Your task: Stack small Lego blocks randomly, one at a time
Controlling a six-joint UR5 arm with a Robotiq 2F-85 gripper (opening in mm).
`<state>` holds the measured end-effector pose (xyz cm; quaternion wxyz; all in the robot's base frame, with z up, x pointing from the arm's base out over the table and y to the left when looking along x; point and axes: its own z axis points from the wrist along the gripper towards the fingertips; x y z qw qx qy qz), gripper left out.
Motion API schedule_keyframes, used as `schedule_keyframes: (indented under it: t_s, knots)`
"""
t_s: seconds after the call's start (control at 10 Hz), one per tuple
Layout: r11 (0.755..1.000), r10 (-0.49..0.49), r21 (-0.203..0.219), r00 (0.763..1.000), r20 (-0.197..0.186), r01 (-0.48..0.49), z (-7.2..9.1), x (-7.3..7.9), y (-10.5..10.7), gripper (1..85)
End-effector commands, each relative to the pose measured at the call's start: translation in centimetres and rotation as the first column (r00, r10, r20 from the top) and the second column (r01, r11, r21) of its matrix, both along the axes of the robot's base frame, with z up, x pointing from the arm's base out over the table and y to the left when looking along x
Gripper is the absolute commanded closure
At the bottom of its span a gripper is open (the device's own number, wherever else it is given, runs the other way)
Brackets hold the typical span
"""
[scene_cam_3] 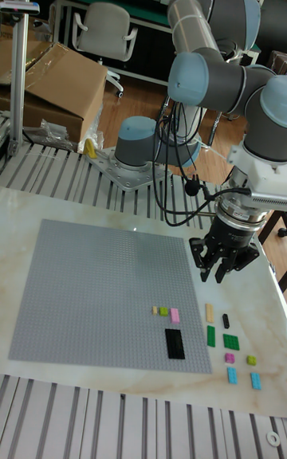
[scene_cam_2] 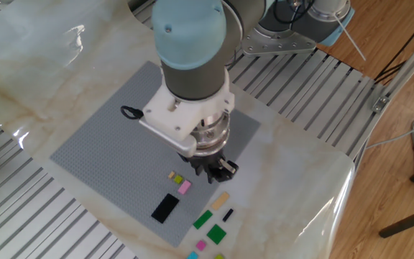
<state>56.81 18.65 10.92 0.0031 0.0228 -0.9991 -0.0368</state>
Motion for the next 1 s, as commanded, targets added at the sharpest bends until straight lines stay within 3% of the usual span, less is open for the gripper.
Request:
schedule_keyframes:
  t_s: [0.0,0.1,0.2,0.4,0.7,0.9]
  knots:
    - [0.999,-0.051,0.006,0.999,0.017,0.05,-0.8,0.2,1.9,56.7]
    - [0.999,-0.053,0.001,0.998,-0.033,0.053,-0.8,-1.1,1.9,56.3]
    - [0.999,-0.041,0.002,0.998,-0.05,0.041,-0.8,-1.6,1.9,56.7]
    - [0.999,-0.026,0.021,1.0,-0.004,0.026,-0.9,-0.4,2.4,56.0]
    - [0.998,-0.057,0.017,0.998,0.016,0.057,-3.4,0.2,3.6,56.0]
    - [0.999,-0.047,0.001,0.999,0.012,0.047,-3.3,-0.1,3.1,55.7]
